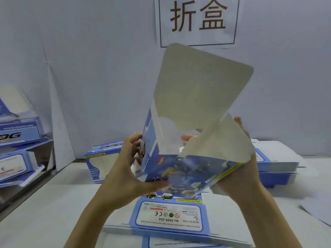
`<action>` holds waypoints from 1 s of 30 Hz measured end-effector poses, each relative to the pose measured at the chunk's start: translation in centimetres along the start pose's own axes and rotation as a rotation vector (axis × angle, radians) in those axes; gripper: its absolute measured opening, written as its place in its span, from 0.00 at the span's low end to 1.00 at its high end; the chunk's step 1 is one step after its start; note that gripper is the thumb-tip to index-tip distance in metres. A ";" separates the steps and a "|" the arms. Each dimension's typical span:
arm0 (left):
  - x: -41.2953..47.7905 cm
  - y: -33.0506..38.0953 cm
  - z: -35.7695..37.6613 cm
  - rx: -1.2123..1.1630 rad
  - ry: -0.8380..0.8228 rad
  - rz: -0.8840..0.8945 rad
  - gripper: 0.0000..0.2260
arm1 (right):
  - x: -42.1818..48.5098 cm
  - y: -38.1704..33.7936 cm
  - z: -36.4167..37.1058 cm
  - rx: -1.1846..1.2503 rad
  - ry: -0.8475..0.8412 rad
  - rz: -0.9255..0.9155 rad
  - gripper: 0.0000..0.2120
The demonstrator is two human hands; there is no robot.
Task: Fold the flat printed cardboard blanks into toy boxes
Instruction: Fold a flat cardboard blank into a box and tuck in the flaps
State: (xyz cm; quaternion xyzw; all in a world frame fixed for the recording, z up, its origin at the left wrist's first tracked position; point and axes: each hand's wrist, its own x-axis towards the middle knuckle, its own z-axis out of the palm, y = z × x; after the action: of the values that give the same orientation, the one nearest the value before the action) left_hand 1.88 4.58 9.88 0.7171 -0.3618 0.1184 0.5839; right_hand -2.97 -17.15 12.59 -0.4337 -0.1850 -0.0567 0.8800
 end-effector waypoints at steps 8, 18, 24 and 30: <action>-0.1 -0.3 -0.3 0.014 0.042 0.069 0.38 | -1.0 -1.3 0.1 -0.318 -0.172 0.074 0.17; -0.2 -0.2 -1.0 0.135 -0.031 0.077 0.36 | -0.6 -1.6 -2.0 -0.636 0.051 0.239 0.15; -0.2 -1.2 -1.2 0.257 -0.079 0.091 0.41 | -0.3 -1.4 -2.7 -0.998 0.142 0.217 0.17; 0.6 -1.7 -0.3 0.517 0.204 0.057 0.31 | 0.1 0.4 -1.3 -1.059 0.211 0.331 0.13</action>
State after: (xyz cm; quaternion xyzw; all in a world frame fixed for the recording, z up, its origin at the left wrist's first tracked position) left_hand 3.49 4.72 9.10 0.8162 -0.2790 0.2945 0.4115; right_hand -2.36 -17.94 11.61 -0.8313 0.0280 -0.0459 0.5533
